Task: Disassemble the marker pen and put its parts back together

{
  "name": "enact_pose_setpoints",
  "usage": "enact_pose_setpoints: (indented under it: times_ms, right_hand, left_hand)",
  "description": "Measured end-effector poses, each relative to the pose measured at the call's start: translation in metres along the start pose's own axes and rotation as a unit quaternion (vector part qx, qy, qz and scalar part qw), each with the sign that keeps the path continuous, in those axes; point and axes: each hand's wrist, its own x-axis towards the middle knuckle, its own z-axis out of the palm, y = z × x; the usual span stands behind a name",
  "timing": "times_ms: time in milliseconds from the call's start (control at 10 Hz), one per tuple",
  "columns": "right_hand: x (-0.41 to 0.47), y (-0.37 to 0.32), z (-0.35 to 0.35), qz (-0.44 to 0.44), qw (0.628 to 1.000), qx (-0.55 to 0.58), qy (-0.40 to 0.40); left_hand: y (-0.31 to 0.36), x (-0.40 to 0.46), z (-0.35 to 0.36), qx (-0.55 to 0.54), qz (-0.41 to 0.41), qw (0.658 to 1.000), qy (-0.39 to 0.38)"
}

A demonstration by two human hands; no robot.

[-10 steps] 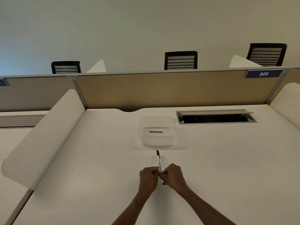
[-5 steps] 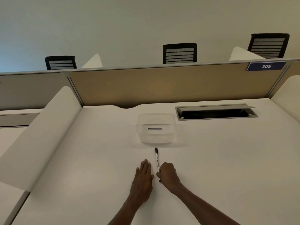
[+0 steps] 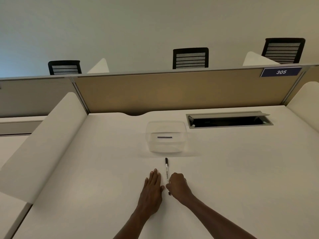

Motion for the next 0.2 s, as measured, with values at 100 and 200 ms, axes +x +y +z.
enact_pose_setpoints:
  times_ms: [100, 200]
  right_hand:
    - [-0.0008, 0.0015, 0.0022, -0.005, 1.0, -0.008, 0.007]
    - [-0.0014, 0.0096, 0.0015, -0.025, 0.997, -0.014, 0.067]
  left_hand:
    - [-0.0011, -0.0011, 0.0001, -0.028, -0.005, 1.0, 0.009]
    - [-0.0012, -0.0017, -0.0032, -0.078, -0.006, 0.997, 0.017]
